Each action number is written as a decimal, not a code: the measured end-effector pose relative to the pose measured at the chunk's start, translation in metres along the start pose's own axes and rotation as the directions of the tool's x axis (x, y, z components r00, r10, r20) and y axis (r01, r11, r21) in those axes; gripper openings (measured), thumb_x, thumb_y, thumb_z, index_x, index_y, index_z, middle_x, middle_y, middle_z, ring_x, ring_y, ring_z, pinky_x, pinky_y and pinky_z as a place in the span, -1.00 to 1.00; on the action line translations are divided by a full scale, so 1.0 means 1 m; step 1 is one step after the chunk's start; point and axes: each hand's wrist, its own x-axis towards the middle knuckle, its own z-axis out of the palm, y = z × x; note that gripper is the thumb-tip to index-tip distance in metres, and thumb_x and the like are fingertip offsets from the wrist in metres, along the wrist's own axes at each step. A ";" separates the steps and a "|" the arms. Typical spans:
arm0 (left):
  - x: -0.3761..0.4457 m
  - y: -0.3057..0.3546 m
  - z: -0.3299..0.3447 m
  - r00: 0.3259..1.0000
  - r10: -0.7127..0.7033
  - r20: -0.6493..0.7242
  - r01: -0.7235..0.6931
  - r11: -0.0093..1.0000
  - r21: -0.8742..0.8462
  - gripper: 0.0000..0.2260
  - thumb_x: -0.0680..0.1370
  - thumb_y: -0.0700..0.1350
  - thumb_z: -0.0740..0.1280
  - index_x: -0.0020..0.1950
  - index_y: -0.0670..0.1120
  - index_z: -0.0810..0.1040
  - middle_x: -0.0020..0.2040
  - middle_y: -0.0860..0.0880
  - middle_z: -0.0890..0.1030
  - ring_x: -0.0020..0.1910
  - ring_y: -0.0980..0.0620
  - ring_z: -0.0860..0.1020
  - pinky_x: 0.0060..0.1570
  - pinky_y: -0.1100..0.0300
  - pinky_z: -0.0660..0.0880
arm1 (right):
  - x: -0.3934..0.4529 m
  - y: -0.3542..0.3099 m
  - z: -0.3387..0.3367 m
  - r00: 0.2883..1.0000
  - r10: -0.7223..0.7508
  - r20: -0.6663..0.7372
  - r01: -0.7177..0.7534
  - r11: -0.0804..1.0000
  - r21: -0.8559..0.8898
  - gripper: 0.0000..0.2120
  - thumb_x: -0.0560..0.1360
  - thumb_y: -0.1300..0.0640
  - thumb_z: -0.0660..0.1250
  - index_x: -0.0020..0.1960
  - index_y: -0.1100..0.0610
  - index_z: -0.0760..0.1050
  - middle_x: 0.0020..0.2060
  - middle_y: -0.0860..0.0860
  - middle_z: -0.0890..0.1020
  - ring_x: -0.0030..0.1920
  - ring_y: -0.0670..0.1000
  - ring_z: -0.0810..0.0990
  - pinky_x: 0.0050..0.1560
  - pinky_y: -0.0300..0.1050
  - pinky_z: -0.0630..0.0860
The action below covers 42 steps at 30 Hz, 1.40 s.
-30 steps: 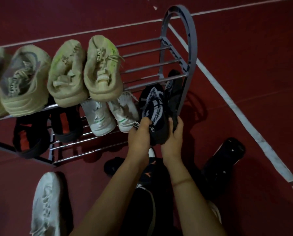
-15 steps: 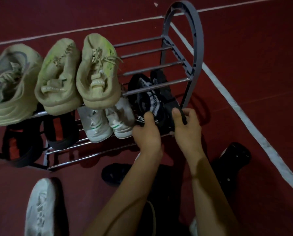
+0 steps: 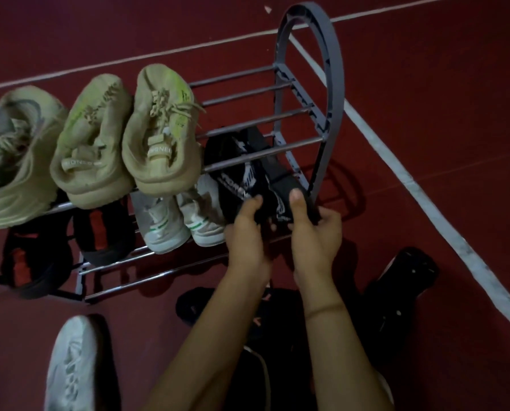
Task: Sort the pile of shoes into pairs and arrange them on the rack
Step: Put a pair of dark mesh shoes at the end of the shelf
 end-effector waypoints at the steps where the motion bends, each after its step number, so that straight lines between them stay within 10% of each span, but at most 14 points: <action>1: 0.002 0.006 0.002 1.000 -0.029 0.000 0.029 0.999 0.026 -0.47 0.38 0.00 0.50 0.31 -0.17 0.60 0.06 -0.12 0.74 -0.11 -0.04 0.70 -0.10 0.08 0.64 | 0.000 -0.002 0.001 0.999 -0.035 -0.039 0.034 0.999 -0.013 -0.57 0.38 -0.21 0.51 0.03 0.06 0.49 -0.07 -0.10 0.65 -0.10 -0.15 0.66 -0.15 -0.30 0.56; 4: -0.001 0.007 0.006 0.994 -0.098 -0.057 0.106 0.984 0.145 -0.55 0.43 -0.03 0.49 0.26 -0.20 0.61 -0.12 -0.10 0.72 -0.26 -0.01 0.68 -0.18 0.10 0.63 | -0.001 -0.001 0.005 0.994 -0.020 -0.110 0.021 1.000 0.000 -0.53 0.38 -0.30 0.47 -0.01 0.06 0.47 -0.14 -0.09 0.65 -0.17 -0.09 0.69 -0.14 -0.12 0.64; 11: 0.013 -0.001 -0.002 1.000 -0.015 0.001 0.014 0.951 0.310 -0.36 0.24 0.21 0.40 0.22 -0.12 0.65 0.13 -0.14 0.73 0.14 -0.18 0.69 0.23 -0.23 0.59 | 0.011 0.005 0.002 1.000 0.022 0.021 -0.020 0.996 -0.092 -0.61 0.42 -0.32 0.42 -0.02 -0.03 0.45 -0.06 -0.07 0.65 -0.06 -0.02 0.69 -0.02 -0.07 0.64; 17: 0.016 -0.006 -0.001 0.991 -0.108 0.076 0.096 0.983 0.156 -0.62 0.52 0.00 0.35 0.22 -0.21 0.64 -0.18 -0.08 0.68 -0.26 0.00 0.66 -0.18 0.09 0.62 | 0.011 0.000 0.000 1.000 0.027 0.003 -0.027 0.999 -0.031 -0.63 0.48 -0.18 0.44 -0.01 0.12 0.52 -0.32 -0.09 0.68 -0.35 -0.17 0.67 -0.33 -0.23 0.57; 26: 0.002 -0.038 -0.007 1.000 -0.010 -0.016 0.008 0.992 -0.122 -0.77 0.52 -0.23 0.49 0.12 -0.21 0.54 0.08 -0.27 0.73 -0.03 -0.11 0.74 -0.12 0.12 0.66 | 0.018 0.000 -0.026 0.949 -0.256 0.182 0.309 0.862 -0.403 -0.69 0.49 -0.21 0.40 -0.05 0.04 0.56 -0.33 -0.12 0.66 -0.32 -0.26 0.63 -0.27 -0.42 0.45; 32: 0.013 -0.036 -0.005 0.984 -0.056 0.167 0.100 0.957 -0.271 -0.61 0.54 -0.20 0.47 0.34 -0.27 0.53 0.26 -0.23 0.67 0.21 -0.13 0.69 0.01 0.08 0.68 | 0.034 -0.007 -0.013 0.981 -0.138 0.133 0.180 0.902 -0.393 -0.52 0.48 -0.33 0.31 -0.10 0.12 0.59 -0.23 -0.02 0.68 -0.22 -0.08 0.65 -0.24 -0.19 0.52; 37: 0.029 -0.021 -0.005 0.996 -0.049 0.069 0.043 0.995 0.086 -0.46 0.53 0.02 0.50 0.40 -0.25 0.51 0.23 -0.18 0.69 0.17 -0.09 0.70 0.19 0.00 0.64 | 0.034 0.000 -0.001 0.991 -0.027 0.131 0.063 0.958 -0.280 -0.47 0.43 -0.36 0.36 0.11 0.07 0.58 -0.06 -0.01 0.70 -0.05 0.01 0.69 0.02 0.02 0.65; 42: 0.021 -0.033 -0.043 0.988 0.137 0.068 -0.148 0.752 0.642 -0.50 0.43 0.34 0.46 0.04 -0.08 0.70 -0.02 -0.02 0.75 0.04 0.01 0.70 0.13 0.07 0.61 | 0.007 0.041 -0.015 0.983 0.142 0.116 -0.120 0.977 -0.179 -0.49 0.51 -0.29 0.27 0.32 0.01 0.44 0.13 -0.07 0.61 0.10 0.05 0.63 0.18 0.07 0.57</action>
